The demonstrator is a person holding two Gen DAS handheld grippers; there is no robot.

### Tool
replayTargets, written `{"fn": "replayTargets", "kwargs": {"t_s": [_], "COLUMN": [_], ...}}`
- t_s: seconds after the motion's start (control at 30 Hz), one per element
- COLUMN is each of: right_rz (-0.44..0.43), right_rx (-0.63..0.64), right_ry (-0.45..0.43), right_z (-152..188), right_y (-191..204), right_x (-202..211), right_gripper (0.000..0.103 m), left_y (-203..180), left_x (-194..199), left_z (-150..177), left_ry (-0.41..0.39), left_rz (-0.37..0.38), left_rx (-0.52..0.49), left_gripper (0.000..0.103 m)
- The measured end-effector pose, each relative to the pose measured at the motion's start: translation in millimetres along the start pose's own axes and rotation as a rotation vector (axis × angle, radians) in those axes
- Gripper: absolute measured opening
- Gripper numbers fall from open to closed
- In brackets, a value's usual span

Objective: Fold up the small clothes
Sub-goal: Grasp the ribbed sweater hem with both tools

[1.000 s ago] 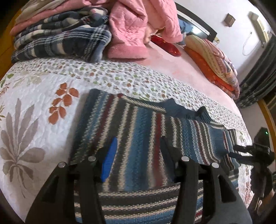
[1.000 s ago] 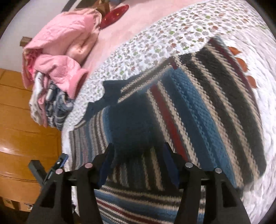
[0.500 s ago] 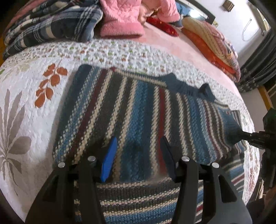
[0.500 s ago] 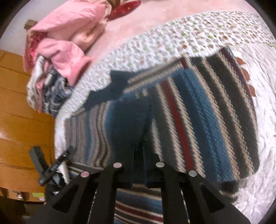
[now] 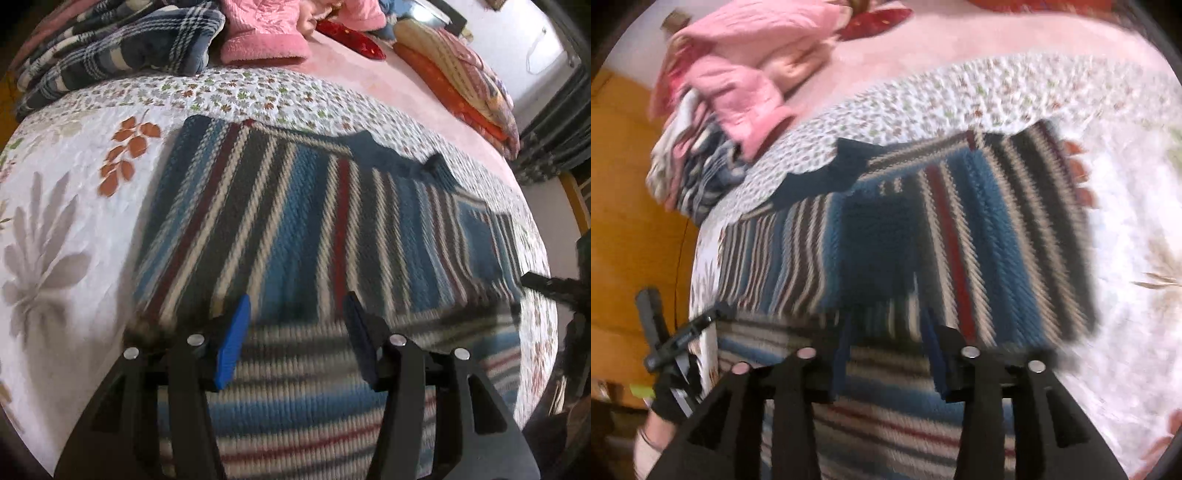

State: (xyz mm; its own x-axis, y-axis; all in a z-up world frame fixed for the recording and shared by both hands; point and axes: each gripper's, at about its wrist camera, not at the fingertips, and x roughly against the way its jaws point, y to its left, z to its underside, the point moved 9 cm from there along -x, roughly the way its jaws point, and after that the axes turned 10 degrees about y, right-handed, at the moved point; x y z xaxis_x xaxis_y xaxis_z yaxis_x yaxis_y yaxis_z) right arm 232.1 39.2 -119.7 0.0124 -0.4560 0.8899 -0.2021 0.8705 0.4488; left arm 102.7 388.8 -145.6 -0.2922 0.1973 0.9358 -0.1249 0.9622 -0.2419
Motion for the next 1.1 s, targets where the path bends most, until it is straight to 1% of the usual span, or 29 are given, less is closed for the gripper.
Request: {"fn": "replayTargets", "kwargs": {"t_s": [0.03, 0.07, 0.1, 0.13, 0.17, 0.2, 0.27, 0.3, 0.33, 0.4, 0.43, 0.47, 0.57, 0.63, 0.8, 0.83, 0.9, 1.0, 1.1], "right_rz": [0.005, 0.003, 0.005, 0.011, 0.013, 0.013, 0.013, 0.008, -0.001, -0.010, -0.011, -0.015, -0.039, -0.017, 0.027, 0.030, 0.011, 0.012, -0.012], "right_rx": [0.015, 0.030, 0.038, 0.047, 0.054, 0.064, 0.074, 0.074, 0.067, 0.039, 0.013, -0.025, -0.094, -0.110, -0.126, -0.132, -0.157, -0.159, -0.164], "right_ry": [0.009, 0.025, 0.040, 0.061, 0.071, 0.082, 0.100, 0.108, 0.118, 0.140, 0.159, 0.191, 0.252, 0.271, 0.272, 0.277, 0.298, 0.303, 0.330], "right_z": [10, 25, 37, 57, 69, 88, 120, 136, 155, 181, 193, 209, 240, 252, 264, 268, 279, 291, 302], "right_y": [0, 0, -1, -4, -5, -7, -13, -15, -18, -26, -31, -36, -44, -46, -50, -52, -54, -55, -52], "right_x": [10, 20, 27, 35, 39, 44, 49, 49, 48, 42, 37, 29, 11, 4, -1, -3, -9, -12, -21], "right_gripper": [0.046, 0.048, 0.049, 0.049, 0.050, 0.050, 0.054, 0.056, 0.057, 0.057, 0.057, 0.058, 0.059, 0.059, 0.059, 0.059, 0.059, 0.059, 0.059], "left_y": [2, 4, 7, 11, 18, 24, 41, 52, 58, 68, 71, 70, 61, 52, 45, 46, 46, 46, 43], "left_x": [6, 13, 21, 26, 31, 33, 37, 38, 39, 40, 40, 41, 40, 35, 22, 20, 15, 12, 8], "left_z": [11, 24, 46, 61, 83, 95, 131, 151, 161, 182, 195, 201, 216, 227, 257, 263, 274, 283, 290], "left_ry": [0.009, 0.020, 0.040, 0.054, 0.072, 0.082, 0.132, 0.166, 0.185, 0.227, 0.252, 0.264, 0.276, 0.287, 0.349, 0.357, 0.381, 0.388, 0.393], "left_rz": [0.000, 0.009, 0.034, 0.046, 0.049, 0.047, 0.028, 0.024, 0.023, 0.026, 0.040, 0.053, 0.084, 0.093, 0.044, 0.045, 0.054, 0.044, 0.054], "left_rx": [0.001, 0.004, 0.010, 0.016, 0.028, 0.036, 0.079, 0.117, 0.144, 0.209, 0.252, 0.273, 0.312, 0.325, 0.334, 0.340, 0.357, 0.353, 0.350], "left_gripper": [0.058, 0.059, 0.060, 0.061, 0.063, 0.063, 0.064, 0.064, 0.064, 0.064, 0.064, 0.064, 0.064, 0.064, 0.064, 0.064, 0.064, 0.064, 0.064]}}
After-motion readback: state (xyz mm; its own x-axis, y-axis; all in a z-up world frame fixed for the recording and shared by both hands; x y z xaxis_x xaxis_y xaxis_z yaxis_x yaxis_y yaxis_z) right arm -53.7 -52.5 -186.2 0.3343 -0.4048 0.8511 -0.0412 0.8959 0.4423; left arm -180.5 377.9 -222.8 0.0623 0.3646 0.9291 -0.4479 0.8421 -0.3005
